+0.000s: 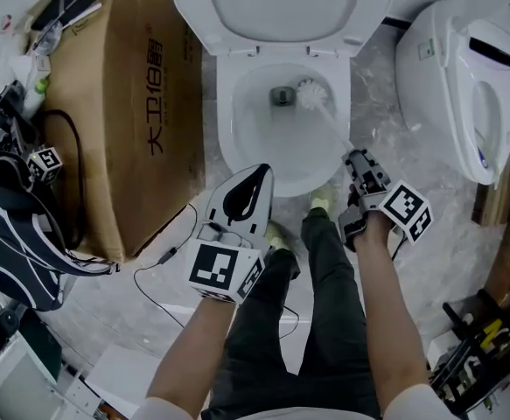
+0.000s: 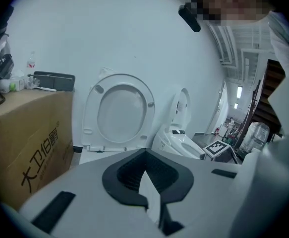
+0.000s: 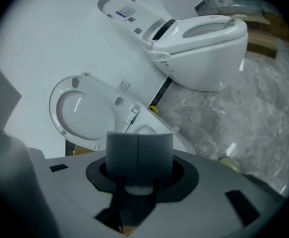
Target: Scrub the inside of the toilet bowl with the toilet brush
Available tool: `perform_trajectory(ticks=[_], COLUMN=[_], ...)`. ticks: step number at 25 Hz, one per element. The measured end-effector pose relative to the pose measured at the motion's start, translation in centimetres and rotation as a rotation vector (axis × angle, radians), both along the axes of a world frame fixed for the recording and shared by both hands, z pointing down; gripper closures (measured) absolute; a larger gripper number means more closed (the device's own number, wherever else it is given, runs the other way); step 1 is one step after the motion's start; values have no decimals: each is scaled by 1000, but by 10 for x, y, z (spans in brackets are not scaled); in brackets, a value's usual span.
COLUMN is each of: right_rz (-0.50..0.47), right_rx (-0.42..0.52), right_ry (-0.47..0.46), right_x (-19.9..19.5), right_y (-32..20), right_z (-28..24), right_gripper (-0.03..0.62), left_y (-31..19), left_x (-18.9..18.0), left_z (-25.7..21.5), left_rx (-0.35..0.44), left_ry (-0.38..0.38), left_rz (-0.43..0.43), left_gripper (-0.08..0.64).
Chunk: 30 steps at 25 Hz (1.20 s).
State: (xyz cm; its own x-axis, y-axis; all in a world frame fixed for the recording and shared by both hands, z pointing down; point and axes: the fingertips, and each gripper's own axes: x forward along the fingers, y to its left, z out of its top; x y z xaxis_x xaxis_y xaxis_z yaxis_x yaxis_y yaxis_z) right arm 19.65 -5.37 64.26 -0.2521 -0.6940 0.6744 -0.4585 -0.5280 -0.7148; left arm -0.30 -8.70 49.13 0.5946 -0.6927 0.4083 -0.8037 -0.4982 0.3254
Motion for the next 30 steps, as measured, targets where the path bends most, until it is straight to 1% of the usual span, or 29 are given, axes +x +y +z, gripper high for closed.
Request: perform_trajectory(ticks=[3, 7, 9, 12, 16, 20, 23, 27, 30], right_rz=[126, 237, 261, 231, 115, -78, -245, -423, -576], right_rx=[17, 56, 79, 102, 119, 128, 138, 152, 154], right_ry=[-63, -155, -197, -226, -235, -223, -171, -95, 6], right_x=[2, 0, -5, -13, -29, -52, -66, -74, -89], right_y=[1, 1, -5, -20, -40, -60, -72, -79, -76], right_z=[9, 22, 28, 36, 43, 46, 46, 41, 35], right_gripper=[434, 434, 434, 434, 434, 434, 434, 434, 434], left_y=[0, -7, -10, -12, -10, -9, -9, -7, -3], left_x=[0, -3, -5, -11, -22, -32, -41, -55, -60], left_z=[8, 16, 20, 27, 34, 38, 39, 38, 36], left_rx=[-1, 6, 8, 6, -2, -3, -2, -2, -6], left_ry=[-8, -16, -20, -27, -32, -37, -39, -37, -35], left_rz=[15, 11, 10, 7, -12, -35, -54, -86, -100], left_gripper=[554, 554, 554, 554, 554, 554, 554, 554, 554])
